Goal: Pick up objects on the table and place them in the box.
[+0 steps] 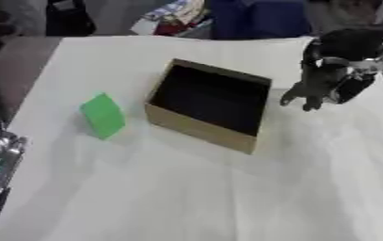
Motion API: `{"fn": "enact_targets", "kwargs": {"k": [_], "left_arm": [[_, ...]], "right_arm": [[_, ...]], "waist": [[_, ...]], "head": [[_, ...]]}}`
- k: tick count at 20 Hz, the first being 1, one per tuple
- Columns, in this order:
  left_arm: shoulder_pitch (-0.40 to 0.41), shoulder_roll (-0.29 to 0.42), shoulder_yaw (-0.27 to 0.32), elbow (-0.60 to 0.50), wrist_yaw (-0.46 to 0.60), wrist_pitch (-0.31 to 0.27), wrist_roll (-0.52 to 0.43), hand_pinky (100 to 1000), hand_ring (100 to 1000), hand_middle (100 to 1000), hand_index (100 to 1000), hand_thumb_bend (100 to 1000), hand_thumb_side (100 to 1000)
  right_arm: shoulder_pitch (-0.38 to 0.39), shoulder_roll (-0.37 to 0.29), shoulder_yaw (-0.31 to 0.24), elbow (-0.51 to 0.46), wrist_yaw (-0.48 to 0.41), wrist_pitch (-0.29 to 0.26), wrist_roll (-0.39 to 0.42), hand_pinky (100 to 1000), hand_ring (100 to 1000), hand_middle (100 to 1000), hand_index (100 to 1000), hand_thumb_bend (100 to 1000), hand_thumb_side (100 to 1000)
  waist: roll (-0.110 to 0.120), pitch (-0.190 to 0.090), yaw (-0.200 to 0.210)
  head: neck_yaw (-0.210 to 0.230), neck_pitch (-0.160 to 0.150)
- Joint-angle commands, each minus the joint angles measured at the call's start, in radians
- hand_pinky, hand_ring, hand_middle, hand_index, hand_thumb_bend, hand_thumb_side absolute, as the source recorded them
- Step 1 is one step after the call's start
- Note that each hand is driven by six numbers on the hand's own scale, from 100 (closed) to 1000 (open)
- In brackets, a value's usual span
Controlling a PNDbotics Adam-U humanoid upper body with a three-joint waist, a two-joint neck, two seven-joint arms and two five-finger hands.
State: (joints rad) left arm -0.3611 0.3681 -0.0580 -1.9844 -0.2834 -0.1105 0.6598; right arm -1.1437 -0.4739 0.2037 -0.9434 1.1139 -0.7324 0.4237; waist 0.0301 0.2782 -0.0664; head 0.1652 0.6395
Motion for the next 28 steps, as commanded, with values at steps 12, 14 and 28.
{"fn": "enact_targets", "kwargs": {"k": [12, 14, 28], "left_arm": [[-0.018, 0.001, -0.002, -0.016, 0.003, -0.004, -0.003, 604, 639, 632, 813, 199, 992], [-0.019, 0.000, -0.002, -0.016, 0.004, -0.004, -0.003, 604, 639, 632, 813, 199, 992], [-0.025, -0.007, -0.005, -0.016, 0.008, -0.004, -0.004, 603, 638, 631, 813, 198, 992]], "right_arm": [[-0.154, 0.158, -0.003, -0.131, -0.121, 0.037, 0.173, 739, 714, 278, 299, 276, 100], [-0.159, 0.186, 0.001, -0.140, -0.123, 0.051, 0.175, 741, 713, 282, 307, 257, 100], [-0.124, 0.318, 0.030, -0.040, -0.031, 0.154, 0.182, 754, 729, 381, 423, 173, 100]], "waist": [[0.000, -0.021, 0.016], [0.000, -0.020, 0.020], [0.004, -0.015, 0.028]], "head": [[-0.016, -0.001], [-0.017, 0.000], [-0.024, -0.006]]}}
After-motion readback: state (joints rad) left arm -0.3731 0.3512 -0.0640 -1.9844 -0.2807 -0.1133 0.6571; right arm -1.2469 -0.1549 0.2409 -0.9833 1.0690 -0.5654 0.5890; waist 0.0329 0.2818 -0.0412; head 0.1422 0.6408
